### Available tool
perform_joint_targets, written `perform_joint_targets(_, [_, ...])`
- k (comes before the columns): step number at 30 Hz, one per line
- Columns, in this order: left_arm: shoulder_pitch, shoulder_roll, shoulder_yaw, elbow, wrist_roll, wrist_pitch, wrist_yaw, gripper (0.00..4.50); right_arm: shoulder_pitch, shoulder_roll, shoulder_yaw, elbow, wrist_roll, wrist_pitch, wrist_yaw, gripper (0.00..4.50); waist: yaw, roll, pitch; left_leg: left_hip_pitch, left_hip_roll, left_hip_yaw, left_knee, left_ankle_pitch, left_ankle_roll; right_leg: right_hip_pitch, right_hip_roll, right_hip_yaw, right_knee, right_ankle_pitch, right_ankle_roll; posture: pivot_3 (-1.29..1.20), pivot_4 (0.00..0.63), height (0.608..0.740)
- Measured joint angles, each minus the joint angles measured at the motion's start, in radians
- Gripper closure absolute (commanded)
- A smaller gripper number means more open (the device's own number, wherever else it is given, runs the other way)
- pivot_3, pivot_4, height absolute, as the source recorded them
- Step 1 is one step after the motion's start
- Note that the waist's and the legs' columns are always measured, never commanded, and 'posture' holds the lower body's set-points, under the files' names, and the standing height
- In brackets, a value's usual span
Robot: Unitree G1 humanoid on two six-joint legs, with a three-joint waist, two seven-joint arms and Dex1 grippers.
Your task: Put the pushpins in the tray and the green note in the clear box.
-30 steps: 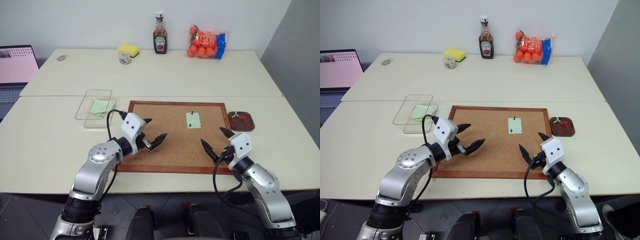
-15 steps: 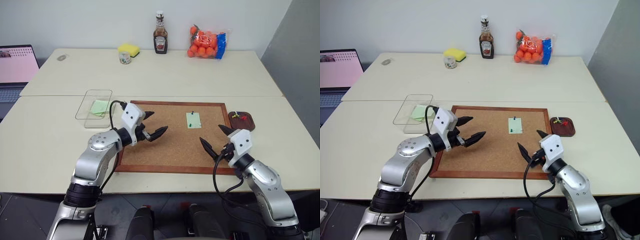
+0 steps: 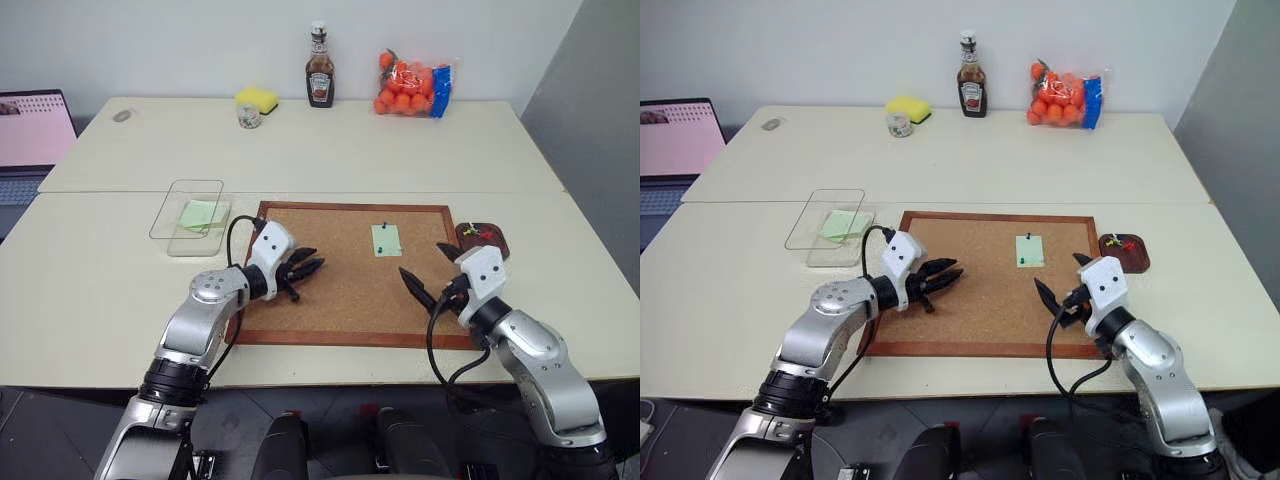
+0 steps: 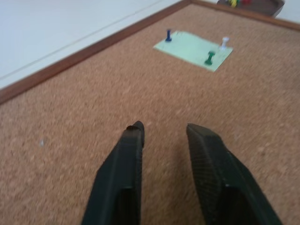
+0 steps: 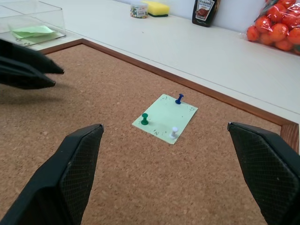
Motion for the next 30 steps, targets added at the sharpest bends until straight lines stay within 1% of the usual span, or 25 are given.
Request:
perform_joint_targets(1, [0.0, 0.0, 0.0, 0.0, 0.004, -0.001, 0.005, 4.05, -0.016, 0.001, 0.0, 0.005, 0.0, 0.0, -0.007, 0.0, 0.0, 0.0, 0.0, 0.0, 0.0, 0.0, 0.0, 0.0, 0.0, 0.0, 0.0, 0.0, 0.0, 0.0, 0.0, 0.0, 0.15, 0.74])
perform_joint_targets(2, [0.0, -0.002, 0.0, 0.0, 0.006, -0.001, 0.011, 4.15, -0.028, 0.004, -0.002, 0.007, 0.0, 0.001, -0.011, 0.0, 0.0, 0.0, 0.0, 0.0, 0.0, 0.0, 0.0, 0.0, 0.0, 0.0, 0.0, 0.0, 0.0, 0.0, 0.0, 0.0, 0.15, 0.74])
perform_joint_targets(3, [0.0, -0.005, 0.0, 0.001, 0.009, -0.001, 0.016, 4.39, -0.044, 0.01, -0.003, 0.015, 0.0, 0.002, -0.014, 0.0, 0.0, 0.0, 0.0, 0.0, 0.0, 0.0, 0.0, 0.0, 0.0, 0.0, 0.0, 0.0, 0.0, 0.0, 0.0, 0.0, 0.15, 0.74])
perform_joint_targets(4, [0.0, -0.008, 0.0, 0.003, 0.01, -0.002, 0.017, 4.49, -0.063, 0.016, -0.003, 0.028, 0.0, 0.006, -0.018, 0.0, -0.001, 0.0, 0.0, 0.0, 0.0, 0.0, 0.0, 0.0, 0.0, 0.0, 0.0, 0.0, 0.0, 0.0, 0.0, 0.0, 0.15, 0.74])
perform_joint_targets(8, [0.004, -0.016, 0.0, 0.017, 0.017, -0.002, 0.018, 4.49, -0.146, 0.045, 0.004, 0.087, 0.001, 0.031, -0.037, 0.0, -0.002, 0.0, 0.0, 0.0, 0.0, 0.0, 0.0, 0.0, 0.0, 0.0, 0.0, 0.0, 0.0, 0.0, 0.0, 0.0, 0.15, 0.74])
perform_joint_targets(10, [0.008, -0.021, 0.0, 0.028, 0.018, 0.004, 0.017, 4.49, -0.222, 0.089, 0.002, 0.14, 0.02, 0.086, -0.058, 0.0, -0.003, 0.0, 0.0, 0.0, 0.0, 0.0, 0.0, 0.0, 0.0, 0.0, 0.0, 0.0, 0.001, 0.0, 0.0, 0.0, 0.15, 0.74])
perform_joint_targets(14, [0.011, -0.025, -0.005, 0.028, 0.015, 0.021, 0.004, 4.49, -0.387, 0.118, 0.002, 0.32, 0.03, 0.173, -0.093, 0.0, -0.001, 0.0, 0.0, 0.0, 0.0, 0.001, 0.0, 0.0, 0.0, 0.0, 0.0, 0.0, 0.0, 0.002, -0.002, 0.0, 0.15, 0.74])
perform_joint_targets(19, [0.01, -0.025, -0.005, 0.027, 0.018, 0.02, -0.003, 4.49, -0.518, 0.14, 0.003, 0.55, 0.001, 0.181, -0.121, 0.0, -0.001, 0.0, 0.0, 0.0, 0.0, 0.001, 0.0, 0.0, 0.0, 0.0, 0.0, 0.0, 0.0, 0.003, -0.005, 0.0, 0.15, 0.74])
perform_joint_targets(23, [0.017, -0.024, -0.006, 0.018, 0.024, 0.018, -0.004, 4.49, -0.562, 0.156, 0.003, 0.689, -0.014, 0.135, -0.131, 0.0, -0.002, 0.0, 0.0, 0.0, 0.0, 0.001, 0.0, 0.0, 0.0, -0.001, 0.0, 0.0, 0.0, 0.003, -0.005, 0.0, 0.15, 0.74])
perform_joint_targets(30, [0.044, -0.018, -0.009, -0.018, 0.025, 0.021, -0.006, 4.49, -0.609, 0.187, 0.006, 0.813, -0.041, 0.055, -0.124, 0.0, -0.002, 0.0, 0.0, 0.0, 0.0, 0.001, 0.0, 0.0, 0.0, -0.001, 0.0, 0.0, 0.0, 0.003, -0.005, 0.0, 0.15, 0.74])
